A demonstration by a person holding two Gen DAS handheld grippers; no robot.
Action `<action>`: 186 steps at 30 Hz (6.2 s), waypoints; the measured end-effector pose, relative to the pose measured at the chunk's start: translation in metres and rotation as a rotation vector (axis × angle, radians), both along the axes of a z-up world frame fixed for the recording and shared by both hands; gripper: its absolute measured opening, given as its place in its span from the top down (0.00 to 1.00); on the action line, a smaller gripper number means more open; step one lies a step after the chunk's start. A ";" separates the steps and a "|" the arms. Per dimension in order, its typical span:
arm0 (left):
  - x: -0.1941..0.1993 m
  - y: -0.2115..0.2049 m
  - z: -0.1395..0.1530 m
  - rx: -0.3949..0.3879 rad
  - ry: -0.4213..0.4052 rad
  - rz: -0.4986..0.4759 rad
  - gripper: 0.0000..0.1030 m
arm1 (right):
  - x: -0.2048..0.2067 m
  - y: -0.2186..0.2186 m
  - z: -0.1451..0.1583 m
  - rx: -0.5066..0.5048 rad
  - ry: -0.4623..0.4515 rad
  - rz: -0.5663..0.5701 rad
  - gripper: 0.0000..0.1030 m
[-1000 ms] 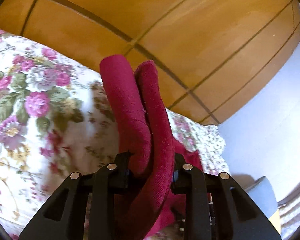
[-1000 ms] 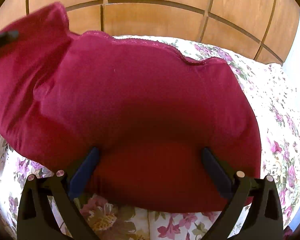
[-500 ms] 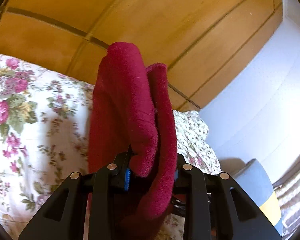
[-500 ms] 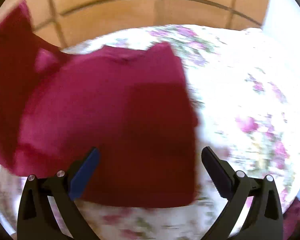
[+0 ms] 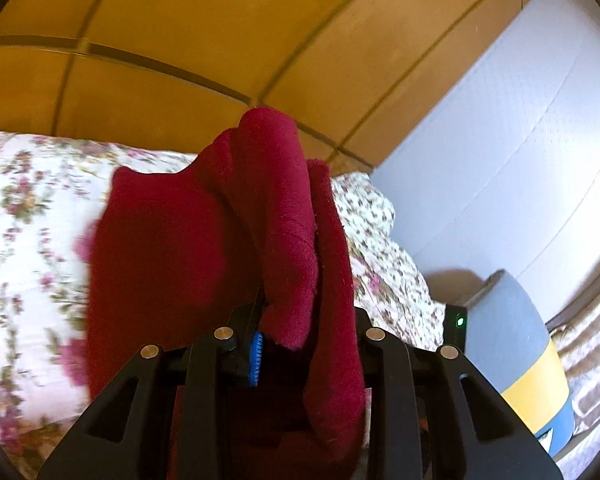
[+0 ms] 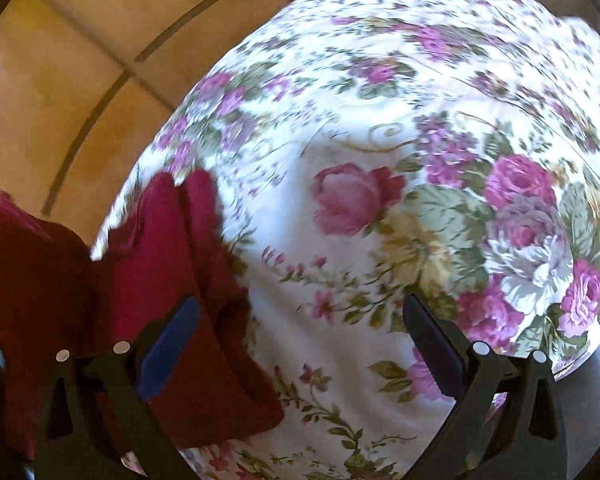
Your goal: Fold small clothes
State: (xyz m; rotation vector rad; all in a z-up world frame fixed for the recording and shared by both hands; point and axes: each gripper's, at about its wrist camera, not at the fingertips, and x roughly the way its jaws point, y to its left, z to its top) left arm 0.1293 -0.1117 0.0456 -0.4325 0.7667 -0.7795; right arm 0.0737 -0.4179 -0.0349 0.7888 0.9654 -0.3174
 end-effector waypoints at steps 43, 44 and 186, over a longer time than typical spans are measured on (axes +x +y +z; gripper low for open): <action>-0.023 0.068 -0.124 0.252 0.044 0.333 0.08 | -0.012 0.084 0.023 -0.065 -0.080 0.413 0.02; -0.020 0.069 -0.126 0.237 0.055 0.327 0.08 | -0.013 0.085 0.021 -0.135 -0.050 0.414 0.02; 0.006 0.043 -0.105 0.047 0.093 -0.048 0.36 | 0.062 0.097 0.002 0.206 -0.316 0.540 0.48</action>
